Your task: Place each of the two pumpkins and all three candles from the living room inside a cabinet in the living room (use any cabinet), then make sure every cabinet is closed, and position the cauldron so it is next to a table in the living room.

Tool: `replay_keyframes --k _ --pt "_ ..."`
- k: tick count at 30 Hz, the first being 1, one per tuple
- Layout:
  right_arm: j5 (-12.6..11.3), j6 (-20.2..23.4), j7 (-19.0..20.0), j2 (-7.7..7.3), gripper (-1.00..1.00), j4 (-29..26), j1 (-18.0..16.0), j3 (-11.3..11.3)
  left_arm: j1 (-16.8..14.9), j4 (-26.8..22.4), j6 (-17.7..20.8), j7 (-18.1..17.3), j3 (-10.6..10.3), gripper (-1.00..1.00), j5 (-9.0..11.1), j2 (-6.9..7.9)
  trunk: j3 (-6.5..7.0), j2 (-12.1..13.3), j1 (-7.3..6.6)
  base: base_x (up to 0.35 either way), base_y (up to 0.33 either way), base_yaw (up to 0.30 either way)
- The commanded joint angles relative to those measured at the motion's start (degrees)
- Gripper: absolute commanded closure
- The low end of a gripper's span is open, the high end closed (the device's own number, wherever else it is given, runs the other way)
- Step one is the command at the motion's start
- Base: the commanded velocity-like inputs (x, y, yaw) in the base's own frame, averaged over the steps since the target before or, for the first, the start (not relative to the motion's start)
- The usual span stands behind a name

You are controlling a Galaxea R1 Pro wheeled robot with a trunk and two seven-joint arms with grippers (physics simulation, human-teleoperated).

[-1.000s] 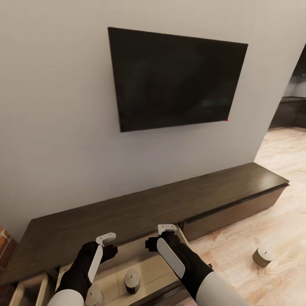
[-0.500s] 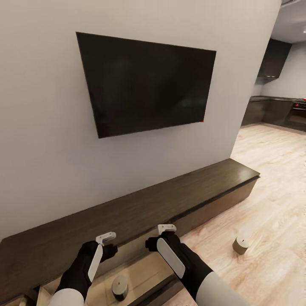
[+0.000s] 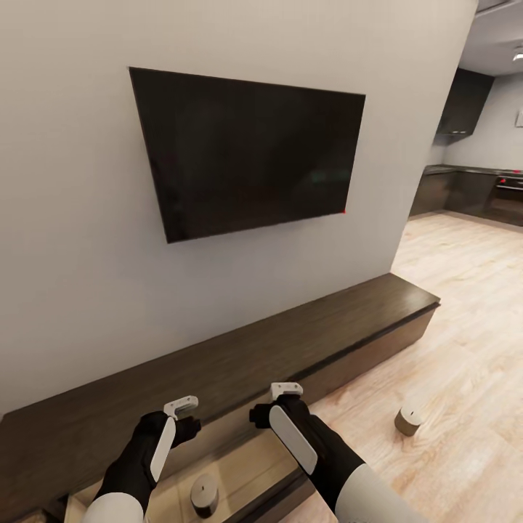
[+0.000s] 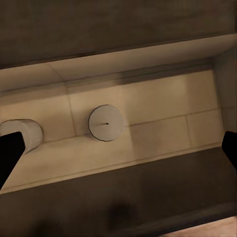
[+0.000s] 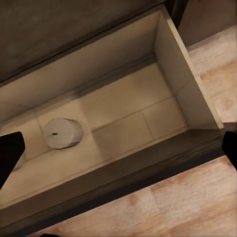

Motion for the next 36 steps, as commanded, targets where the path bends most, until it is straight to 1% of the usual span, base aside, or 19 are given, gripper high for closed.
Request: replay_keyframes --k 1,5,11,36 --pt "-0.02 -0.02 0.03 0.00 -1.00 0.00 0.00 -0.04 0.00 0.00 0.00 0.00 0.00 -1.00 0.00 0.00 0.18 0.42 -0.23 0.000 0.000 0.000" --pt "-0.08 0.05 0.07 0.00 -1.00 0.00 0.00 -0.87 0.00 0.00 0.00 0.00 0.00 -1.00 0.00 0.00 0.90 2.02 -1.10 0.000 0.000 -0.004" --pt "-0.09 0.05 0.11 0.00 -1.00 0.00 0.00 -1.20 0.00 0.00 0.00 0.00 0.00 -1.00 0.00 0.00 0.90 2.02 -1.10 0.000 0.000 -0.184" --pt "-0.09 0.34 0.12 0.00 -1.00 0.05 0.00 -1.34 0.00 -0.06 0.00 0.00 0.00 -1.00 0.00 0.00 1.39 2.02 -1.10 0.000 0.000 -0.279"
